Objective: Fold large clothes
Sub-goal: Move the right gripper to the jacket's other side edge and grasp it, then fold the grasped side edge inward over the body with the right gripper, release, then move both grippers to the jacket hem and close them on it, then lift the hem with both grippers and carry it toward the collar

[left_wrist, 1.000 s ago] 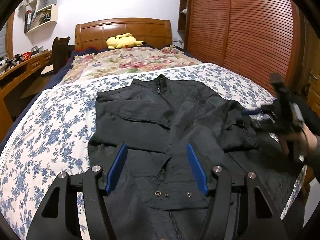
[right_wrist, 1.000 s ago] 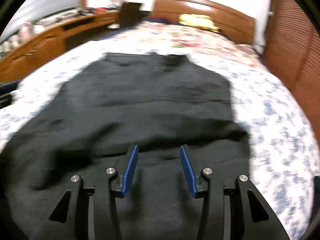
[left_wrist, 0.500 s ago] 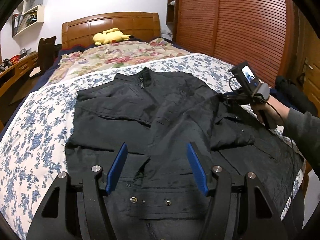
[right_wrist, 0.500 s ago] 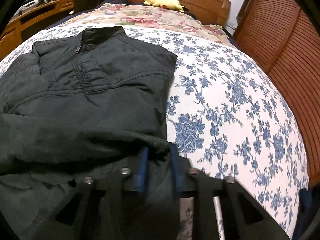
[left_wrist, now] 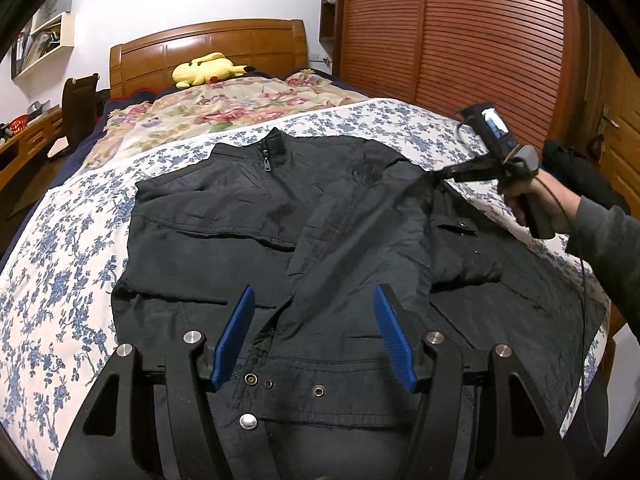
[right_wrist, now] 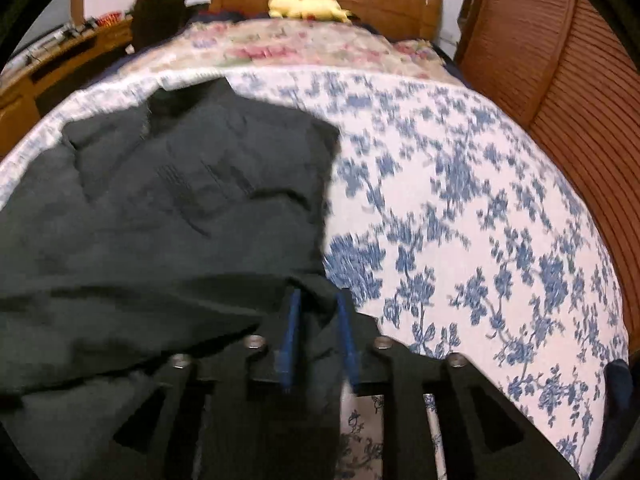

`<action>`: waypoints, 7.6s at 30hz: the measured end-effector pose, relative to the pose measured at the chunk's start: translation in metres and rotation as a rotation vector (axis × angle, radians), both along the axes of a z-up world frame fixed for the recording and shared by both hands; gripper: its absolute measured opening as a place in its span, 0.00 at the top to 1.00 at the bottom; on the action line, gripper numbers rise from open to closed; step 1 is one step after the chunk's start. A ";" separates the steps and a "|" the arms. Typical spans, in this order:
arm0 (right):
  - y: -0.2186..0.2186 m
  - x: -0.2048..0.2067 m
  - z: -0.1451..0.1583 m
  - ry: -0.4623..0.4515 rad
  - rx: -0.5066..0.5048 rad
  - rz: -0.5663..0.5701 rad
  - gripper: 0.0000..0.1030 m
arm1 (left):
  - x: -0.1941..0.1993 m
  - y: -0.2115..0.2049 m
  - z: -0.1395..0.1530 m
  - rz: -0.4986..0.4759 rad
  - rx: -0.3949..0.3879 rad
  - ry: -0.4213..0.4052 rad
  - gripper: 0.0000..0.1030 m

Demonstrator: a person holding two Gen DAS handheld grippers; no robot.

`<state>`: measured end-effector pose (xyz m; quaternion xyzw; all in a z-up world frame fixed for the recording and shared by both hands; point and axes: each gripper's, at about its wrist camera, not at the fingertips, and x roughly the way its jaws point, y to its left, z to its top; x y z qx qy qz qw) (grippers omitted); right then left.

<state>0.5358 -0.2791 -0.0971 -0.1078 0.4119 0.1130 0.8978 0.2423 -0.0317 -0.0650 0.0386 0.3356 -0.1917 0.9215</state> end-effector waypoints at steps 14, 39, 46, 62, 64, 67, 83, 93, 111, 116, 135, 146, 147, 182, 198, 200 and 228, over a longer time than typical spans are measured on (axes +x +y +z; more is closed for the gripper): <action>0.070 -0.024 0.002 0.047 0.160 0.194 0.54 | -0.001 -0.001 0.000 0.004 0.005 0.000 0.39; 0.127 -0.122 -0.037 0.212 0.105 0.479 0.58 | -0.007 0.009 0.006 0.018 -0.004 -0.012 0.39; 0.127 -0.141 -0.020 0.161 0.126 0.455 0.58 | -0.009 0.018 0.007 0.033 -0.012 -0.013 0.39; 0.019 -0.251 -0.009 0.025 0.100 0.251 0.58 | -0.035 0.035 0.008 0.077 0.002 -0.034 0.39; 0.008 -0.261 -0.010 0.025 0.109 0.226 0.58 | -0.041 0.036 0.008 0.081 0.004 -0.036 0.39; -0.010 -0.276 -0.009 0.022 0.122 0.191 0.58 | -0.054 0.039 0.007 0.099 0.026 -0.047 0.39; -0.065 -0.302 -0.008 0.036 0.143 0.043 0.58 | -0.115 0.091 -0.041 0.236 0.043 0.095 0.39; -0.070 -0.306 -0.013 0.031 0.188 -0.013 0.58 | -0.126 0.114 -0.071 0.283 0.043 0.191 0.39; -0.073 -0.308 -0.016 0.024 0.217 -0.020 0.57 | -0.095 0.134 -0.088 0.363 0.084 0.240 0.13; -0.072 -0.310 -0.016 0.028 0.210 -0.019 0.57 | -0.102 0.137 -0.083 0.365 0.079 0.231 0.13; -0.073 -0.313 -0.005 0.095 0.147 -0.003 0.45 | -0.163 0.126 -0.060 0.218 -0.071 0.199 0.55; -0.072 -0.324 -0.006 0.085 0.133 0.004 0.45 | -0.168 0.124 -0.067 0.231 -0.083 0.191 0.56; -0.072 -0.324 -0.007 0.084 0.137 0.003 0.45 | -0.168 0.124 -0.067 0.230 -0.084 0.190 0.56; -0.130 -0.471 0.225 -0.403 0.487 0.183 0.91 | -0.259 0.118 0.177 0.139 -0.163 -0.341 0.94; -0.126 -0.468 0.216 -0.362 0.392 0.107 0.89 | -0.209 0.113 0.171 0.168 -0.206 -0.341 0.94; -0.117 -0.446 0.202 -0.336 0.367 0.091 0.89 | -0.182 0.116 0.154 0.198 -0.196 -0.311 0.94; -0.012 -0.248 0.116 -0.130 0.144 -0.025 0.87 | -0.014 0.130 0.007 0.277 -0.187 -0.095 0.94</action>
